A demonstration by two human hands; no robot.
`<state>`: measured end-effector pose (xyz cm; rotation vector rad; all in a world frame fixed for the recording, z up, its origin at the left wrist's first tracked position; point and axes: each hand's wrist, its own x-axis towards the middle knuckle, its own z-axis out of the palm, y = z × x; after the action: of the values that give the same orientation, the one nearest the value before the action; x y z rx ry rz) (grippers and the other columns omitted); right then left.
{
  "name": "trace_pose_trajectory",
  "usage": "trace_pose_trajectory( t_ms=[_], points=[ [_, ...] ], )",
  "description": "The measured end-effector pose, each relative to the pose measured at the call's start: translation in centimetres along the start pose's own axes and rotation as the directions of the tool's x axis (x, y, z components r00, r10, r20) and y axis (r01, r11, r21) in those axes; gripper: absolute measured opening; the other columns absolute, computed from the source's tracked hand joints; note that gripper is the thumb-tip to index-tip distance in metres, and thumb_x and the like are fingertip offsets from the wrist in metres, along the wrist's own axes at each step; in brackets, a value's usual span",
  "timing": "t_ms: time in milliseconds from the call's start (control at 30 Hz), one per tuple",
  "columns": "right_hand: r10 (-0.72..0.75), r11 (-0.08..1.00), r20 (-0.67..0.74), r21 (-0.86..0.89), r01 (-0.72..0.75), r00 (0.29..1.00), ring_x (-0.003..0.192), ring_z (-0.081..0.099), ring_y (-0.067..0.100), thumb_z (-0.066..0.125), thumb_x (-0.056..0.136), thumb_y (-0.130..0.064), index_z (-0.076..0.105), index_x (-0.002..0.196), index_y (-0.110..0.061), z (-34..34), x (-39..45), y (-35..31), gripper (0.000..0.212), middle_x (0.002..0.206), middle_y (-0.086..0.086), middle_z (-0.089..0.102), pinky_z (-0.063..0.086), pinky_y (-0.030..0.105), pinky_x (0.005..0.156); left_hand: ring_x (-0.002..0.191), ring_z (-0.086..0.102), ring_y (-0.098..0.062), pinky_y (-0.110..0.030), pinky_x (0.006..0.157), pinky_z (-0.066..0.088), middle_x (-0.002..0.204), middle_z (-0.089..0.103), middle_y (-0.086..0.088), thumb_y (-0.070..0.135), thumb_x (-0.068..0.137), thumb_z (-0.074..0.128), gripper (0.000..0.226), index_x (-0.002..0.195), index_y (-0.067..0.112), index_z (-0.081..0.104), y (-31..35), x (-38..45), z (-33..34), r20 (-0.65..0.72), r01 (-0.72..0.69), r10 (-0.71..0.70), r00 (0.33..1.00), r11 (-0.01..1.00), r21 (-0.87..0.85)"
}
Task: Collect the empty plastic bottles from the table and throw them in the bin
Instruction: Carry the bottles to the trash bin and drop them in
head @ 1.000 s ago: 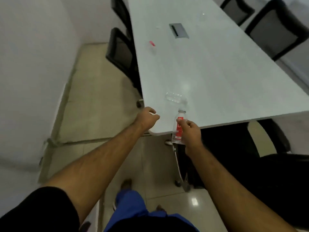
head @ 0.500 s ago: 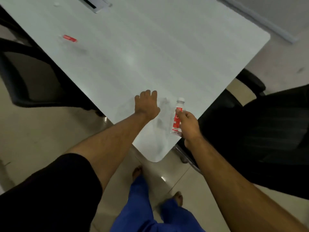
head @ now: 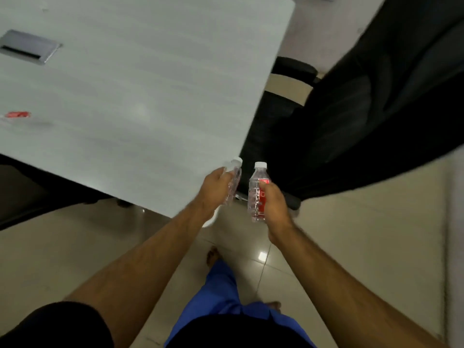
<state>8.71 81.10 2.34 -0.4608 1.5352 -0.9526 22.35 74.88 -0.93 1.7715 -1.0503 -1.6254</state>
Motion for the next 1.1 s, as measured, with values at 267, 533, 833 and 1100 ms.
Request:
trace_pose_trajectory(
  t_ms=[267, 533, 833, 1100],
  points=[
    [-0.078, 0.976, -0.252, 0.180, 0.126, 0.965, 0.060, 0.044, 0.021, 0.043, 0.092, -0.033, 0.055, 0.089, -0.014, -20.5, -7.6, 6.4, 0.023, 0.073, 0.011, 0.046, 0.039, 0.030, 0.050, 0.059, 0.062, -0.011, -0.024, 0.050, 0.049, 0.068, 0.064, 0.001, 0.026, 0.091, 0.063, 0.014, 0.083, 0.016, 0.066, -1.9, -11.5, 19.1, 0.356, -0.025, -0.014, 0.934, 0.994, 0.103],
    [0.031, 0.880, -0.643, 0.381, 0.284, 0.766, 0.053, 0.045, 0.009, 0.045, 0.086, -0.029, 0.052, 0.078, -0.022, -39.3, -12.2, 9.4, 0.013, 0.066, -0.003, 0.049, 0.040, 0.023, 0.046, 0.064, 0.064, -0.017, -0.029, 0.060, 0.052, 0.074, 0.068, -0.004, 0.026, 0.091, 0.062, 0.015, 0.087, 0.014, 0.069, -0.7, -17.1, 40.9, 0.626, -0.041, -0.156, 0.764, 0.956, 0.289],
    [0.316, 0.720, -0.743, 0.593, 0.362, 0.590, 0.050, 0.047, 0.012, 0.043, 0.093, -0.025, 0.056, 0.072, -0.021, -56.3, -13.6, 10.6, 0.025, 0.063, -0.001, 0.053, 0.041, 0.027, 0.053, 0.056, 0.057, -0.014, -0.026, 0.057, 0.050, 0.070, 0.062, -0.004, 0.013, 0.092, 0.055, 0.015, 0.089, 0.011, 0.070, -0.2, -18.3, 64.5, 0.829, -0.291, -0.352, 0.434, 0.816, 0.499],
    [0.567, 0.574, -0.795, 0.569, 0.588, 0.216, 0.088, 0.074, 0.017, 0.052, 0.103, -0.028, 0.069, 0.112, -0.020, -67.5, -17.8, 14.2, 0.021, 0.104, 0.005, 0.077, 0.060, 0.029, 0.070, 0.071, 0.064, -0.020, -0.031, 0.066, 0.054, 0.084, 0.067, -0.007, 0.018, 0.089, 0.060, 0.012, 0.091, 0.011, 0.069, -4.1, -27.2, 85.0, 0.749, -0.679, -0.655, 0.105, 0.503, 0.535]
  ],
)
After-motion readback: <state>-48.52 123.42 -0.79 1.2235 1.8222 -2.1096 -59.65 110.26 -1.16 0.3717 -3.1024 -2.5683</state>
